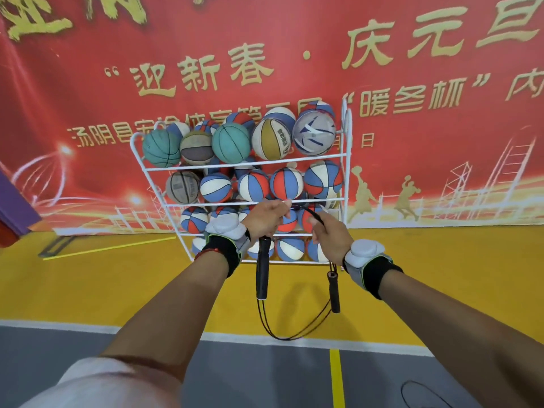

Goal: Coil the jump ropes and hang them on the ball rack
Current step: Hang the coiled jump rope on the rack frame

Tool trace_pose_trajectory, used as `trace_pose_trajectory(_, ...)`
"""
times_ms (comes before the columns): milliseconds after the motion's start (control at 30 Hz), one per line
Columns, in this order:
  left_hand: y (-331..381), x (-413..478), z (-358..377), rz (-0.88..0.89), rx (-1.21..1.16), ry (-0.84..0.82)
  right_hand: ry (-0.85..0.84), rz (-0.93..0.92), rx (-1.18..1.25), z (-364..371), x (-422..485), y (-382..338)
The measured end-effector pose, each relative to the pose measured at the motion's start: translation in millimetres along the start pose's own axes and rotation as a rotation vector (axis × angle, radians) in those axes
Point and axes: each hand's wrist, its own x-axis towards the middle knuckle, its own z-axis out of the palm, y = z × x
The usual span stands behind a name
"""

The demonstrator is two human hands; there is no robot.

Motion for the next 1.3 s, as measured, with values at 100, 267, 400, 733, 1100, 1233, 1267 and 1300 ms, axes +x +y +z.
trace_pose_trajectory(100, 9.1, 45.1, 8.2, 0.030, -0.023, 0.014, 0.067, -0.076, -0.070, -25.6, 30.5, 12.9)
trace_pose_trajectory(267, 7.2, 144.5, 23.6, 0.045, -0.034, -0.065, 0.117, -0.093, -0.103, -69.4, 100.3, 57.0)
trace_pose_trajectory(400, 1.4, 235.9, 29.7, 0.069, 0.000, -0.179, 0.121, -0.051, -0.150, -95.9, 171.1, 94.6)
trace_pose_trajectory(733, 33.8, 443.7, 28.9, 0.094, 0.095, -0.282, 0.069, 0.036, -0.284, -153.3, 343.5, 158.2)
trace_pose_trajectory(1100, 65.4, 622.6, 78.4, 0.124, 0.032, -0.162, 0.247, 0.040, -0.204, -215.0, 515.1, 243.6)
trace_pose_trajectory(1233, 71.9, 675.4, 93.5, 0.126, 0.069, -0.100, 0.242, -0.018, -0.240, -239.3, 570.8, 265.9)
trace_pose_trajectory(1267, 76.9, 688.4, 99.1, 0.123, 0.076, -0.078, 0.237, -0.031, -0.251, -246.1, 586.9, 274.7)
trace_pose_trajectory(1300, 80.4, 702.5, 102.9, 0.128, 0.084, -0.056, 0.240, -0.034, -0.259, -252.3, 601.4, 281.5)
